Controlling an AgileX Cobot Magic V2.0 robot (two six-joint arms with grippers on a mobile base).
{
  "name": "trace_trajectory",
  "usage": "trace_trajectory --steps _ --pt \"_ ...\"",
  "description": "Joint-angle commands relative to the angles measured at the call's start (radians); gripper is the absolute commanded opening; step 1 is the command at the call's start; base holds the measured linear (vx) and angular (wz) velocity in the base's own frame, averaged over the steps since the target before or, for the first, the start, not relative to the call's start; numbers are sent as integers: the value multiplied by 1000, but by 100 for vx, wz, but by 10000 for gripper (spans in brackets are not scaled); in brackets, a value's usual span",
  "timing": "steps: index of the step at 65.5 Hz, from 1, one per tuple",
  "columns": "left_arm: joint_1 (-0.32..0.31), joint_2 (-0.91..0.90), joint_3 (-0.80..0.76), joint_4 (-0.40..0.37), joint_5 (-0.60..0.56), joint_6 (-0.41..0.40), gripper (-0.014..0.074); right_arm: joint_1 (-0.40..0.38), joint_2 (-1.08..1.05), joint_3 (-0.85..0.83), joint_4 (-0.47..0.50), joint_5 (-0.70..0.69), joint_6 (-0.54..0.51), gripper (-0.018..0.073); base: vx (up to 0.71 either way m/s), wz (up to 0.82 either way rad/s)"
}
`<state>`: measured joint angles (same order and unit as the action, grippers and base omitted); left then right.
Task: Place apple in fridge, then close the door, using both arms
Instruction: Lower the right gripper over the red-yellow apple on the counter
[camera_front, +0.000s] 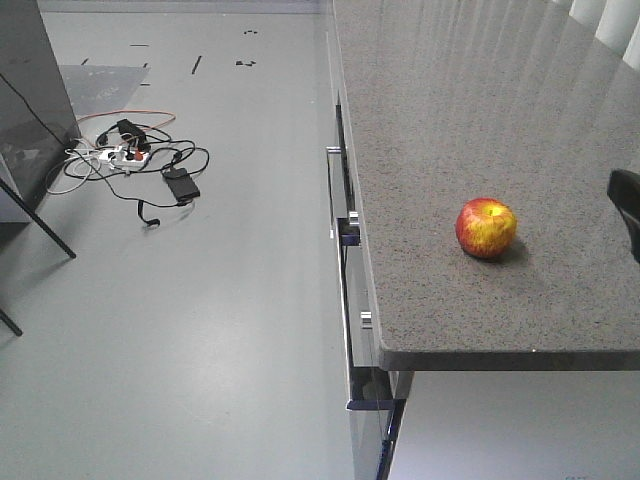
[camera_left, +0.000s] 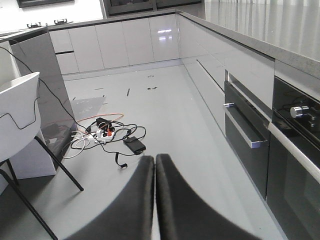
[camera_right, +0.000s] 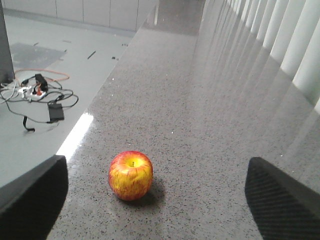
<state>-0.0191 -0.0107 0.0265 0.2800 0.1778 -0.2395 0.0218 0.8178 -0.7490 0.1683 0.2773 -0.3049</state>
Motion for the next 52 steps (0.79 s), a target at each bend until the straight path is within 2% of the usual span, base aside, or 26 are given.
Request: trace_trajectory --steps 1,26,44,52 --pt "1 -17 14 3 -72 -3 -8 1 78 -100 32 -54 -19 696 0 0" --pt "1 -17 14 3 -72 -3 -8 1 555 -506 177 198 -63 680 0 0" --pt "1 -17 14 3 -72 -3 -8 1 773 -632 287 236 -150 670 0 0" --pt "1 -17 14 3 -72 -3 -8 1 844 -647 296 226 -159 665 0 0"
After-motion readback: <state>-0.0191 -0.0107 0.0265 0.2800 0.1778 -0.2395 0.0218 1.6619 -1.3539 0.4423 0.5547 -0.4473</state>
